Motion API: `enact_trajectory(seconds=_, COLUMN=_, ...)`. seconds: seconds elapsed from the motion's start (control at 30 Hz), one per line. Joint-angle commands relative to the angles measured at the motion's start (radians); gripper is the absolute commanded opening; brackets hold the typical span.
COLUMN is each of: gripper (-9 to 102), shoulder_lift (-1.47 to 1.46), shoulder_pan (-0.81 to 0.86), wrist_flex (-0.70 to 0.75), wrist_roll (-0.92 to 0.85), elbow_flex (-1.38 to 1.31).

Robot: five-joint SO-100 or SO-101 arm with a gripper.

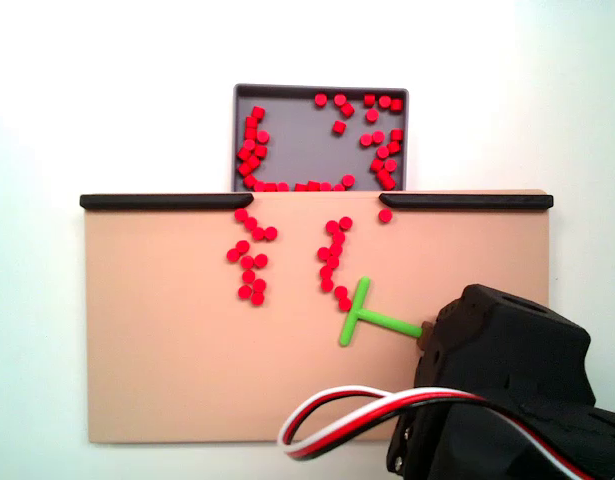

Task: Gather the right side granules

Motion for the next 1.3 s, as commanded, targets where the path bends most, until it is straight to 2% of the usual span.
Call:
enact_trajectory(seconds=0.0, gripper=0, shoulder_lift=-0.041, shoulder_pan=-0.028, wrist_flex=0.005, wrist_roll=0.023, elbow_flex=-0.002)
enact_trajectory(seconds=0.8, gripper=0, shoulder_lift=-0.06, shoulder_pan=-0.095, wrist_flex=0.008, wrist_roll=0.13, elbow_flex=-0.034)
enact_trajectory(seconds=1.07, gripper=0, shoulder_lift=0.014, shoulder_pan=-0.044, wrist_flex=0.107, wrist_roll=0.143, elbow_flex=-0.034)
enact_trajectory(seconds=1.27, gripper=0, shoulder_lift=0.121, shoulder_pan=-0.015, wrist_flex=0.198, wrist_roll=0.285, elbow_flex=-0.017)
